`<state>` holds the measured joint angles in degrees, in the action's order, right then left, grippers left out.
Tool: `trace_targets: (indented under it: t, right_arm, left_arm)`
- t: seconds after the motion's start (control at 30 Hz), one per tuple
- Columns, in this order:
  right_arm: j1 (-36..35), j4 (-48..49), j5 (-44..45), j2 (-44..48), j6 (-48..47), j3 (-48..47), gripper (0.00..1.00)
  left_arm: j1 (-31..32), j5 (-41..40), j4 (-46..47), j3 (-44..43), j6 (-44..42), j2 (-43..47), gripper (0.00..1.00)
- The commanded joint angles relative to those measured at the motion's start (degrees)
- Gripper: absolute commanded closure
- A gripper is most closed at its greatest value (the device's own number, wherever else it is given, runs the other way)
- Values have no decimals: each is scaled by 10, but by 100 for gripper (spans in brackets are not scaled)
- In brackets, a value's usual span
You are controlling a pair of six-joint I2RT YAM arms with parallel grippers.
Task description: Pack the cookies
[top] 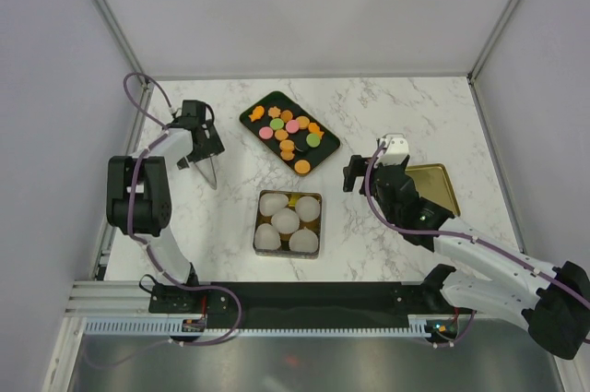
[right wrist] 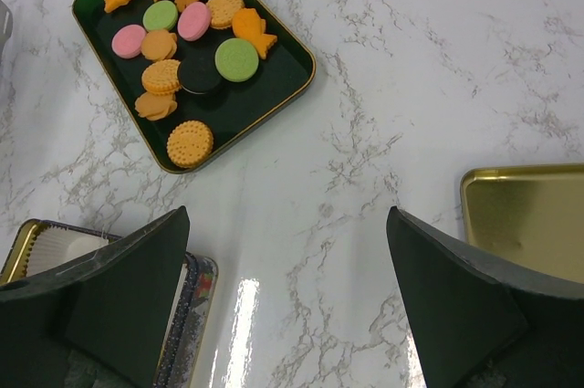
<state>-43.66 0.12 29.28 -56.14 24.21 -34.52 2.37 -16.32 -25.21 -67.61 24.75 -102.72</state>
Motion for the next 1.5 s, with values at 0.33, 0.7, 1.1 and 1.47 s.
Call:
trace_targets:
  t: [0.33,0.7,1.1,1.47]
  right_arm:
    - [-2,20,-9,-4,-9,-2,2]
    - [-1,20,-7,-11,-8,-3,2]
    - [-1,19,-6,-15,-9,-5,2]
    - [-1,0,-11,-22,-7,-21,2]
  left_arm:
    - [-6,-12,3,-47,-16,-55,5]
    - [-9,-3,-25,-49,-25,-70,12]
    - [-8,29,-33,-45,-20,-51,45]
    - [34,13,-74,-39,-39,114,48]
